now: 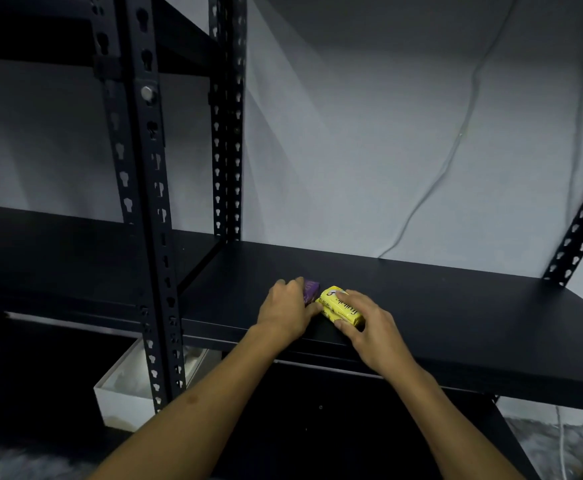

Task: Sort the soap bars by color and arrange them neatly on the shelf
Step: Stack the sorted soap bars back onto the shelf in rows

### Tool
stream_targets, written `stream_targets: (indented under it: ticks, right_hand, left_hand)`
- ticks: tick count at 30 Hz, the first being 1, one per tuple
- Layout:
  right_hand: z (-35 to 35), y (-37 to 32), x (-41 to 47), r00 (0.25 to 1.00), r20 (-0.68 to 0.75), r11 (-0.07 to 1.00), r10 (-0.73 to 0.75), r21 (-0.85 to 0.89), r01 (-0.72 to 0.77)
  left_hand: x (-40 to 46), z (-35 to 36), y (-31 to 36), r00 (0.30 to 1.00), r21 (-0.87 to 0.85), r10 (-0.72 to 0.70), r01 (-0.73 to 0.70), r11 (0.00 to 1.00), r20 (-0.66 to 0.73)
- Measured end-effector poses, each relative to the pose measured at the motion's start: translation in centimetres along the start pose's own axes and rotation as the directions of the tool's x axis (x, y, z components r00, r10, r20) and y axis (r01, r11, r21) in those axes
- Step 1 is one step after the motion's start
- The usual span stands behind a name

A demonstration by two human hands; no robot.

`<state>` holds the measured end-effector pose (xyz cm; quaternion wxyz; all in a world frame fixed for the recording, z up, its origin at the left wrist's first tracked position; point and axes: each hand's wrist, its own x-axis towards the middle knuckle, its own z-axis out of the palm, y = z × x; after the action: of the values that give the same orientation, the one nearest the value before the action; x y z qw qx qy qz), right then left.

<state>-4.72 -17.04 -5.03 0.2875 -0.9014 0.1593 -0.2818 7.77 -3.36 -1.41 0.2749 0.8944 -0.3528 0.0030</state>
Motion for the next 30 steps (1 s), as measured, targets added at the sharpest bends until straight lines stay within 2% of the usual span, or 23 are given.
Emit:
stream_targets:
  ticks: [3,8,11,15,20,26,30]
  right_hand:
    - [-0.1,-0.1,0.2,1.0,-0.009,1.0,-0.008,0.017,0.009]
    - [0.2,0.5,0.3,1.0,-0.018,1.0,-0.004,-0.022,0.004]
    - [0.2,0.3,0.1,0.999,-0.03,0.998,-0.012,-0.063,0.01]
    - [0.1,0.1,-0.6,0.997,-0.069,0.999,-0.045,-0.029,0.043]
    - [0.5,0.3,-0.5,0.993,-0.098,0.996,-0.064,-0.071,0.057]
    - [0.7,0.2,0.4,0.994,-0.083,0.993,-0.067,-0.105,0.058]
    - [1.0,0.1,2.9,0.996,-0.039,0.99,-0.076,-0.119,0.071]
  left_hand:
    - [0.8,0.3,0.5,1.0,0.004,-0.011,0.011,1.0,-0.026]
    - [2.5,-1.3,-0.5,0.994,0.019,-0.014,0.012,1.0,0.11]
    - [2.7,-2.0,-1.0,0.993,-0.007,0.02,-0.019,1.0,0.12]
    - [2.4,-1.3,-1.1,1.0,-0.117,-0.009,0.009,0.993,0.004]
    - [1.5,-0.2,-1.9,0.975,-0.052,0.102,-0.114,0.992,-0.195]
    - [1.1,0.0,-3.4,0.966,-0.033,0.139,-0.15,0.988,-0.217]
    - [2.1,-0.5,-4.6,0.958,0.028,0.109,-0.105,0.994,-0.265]
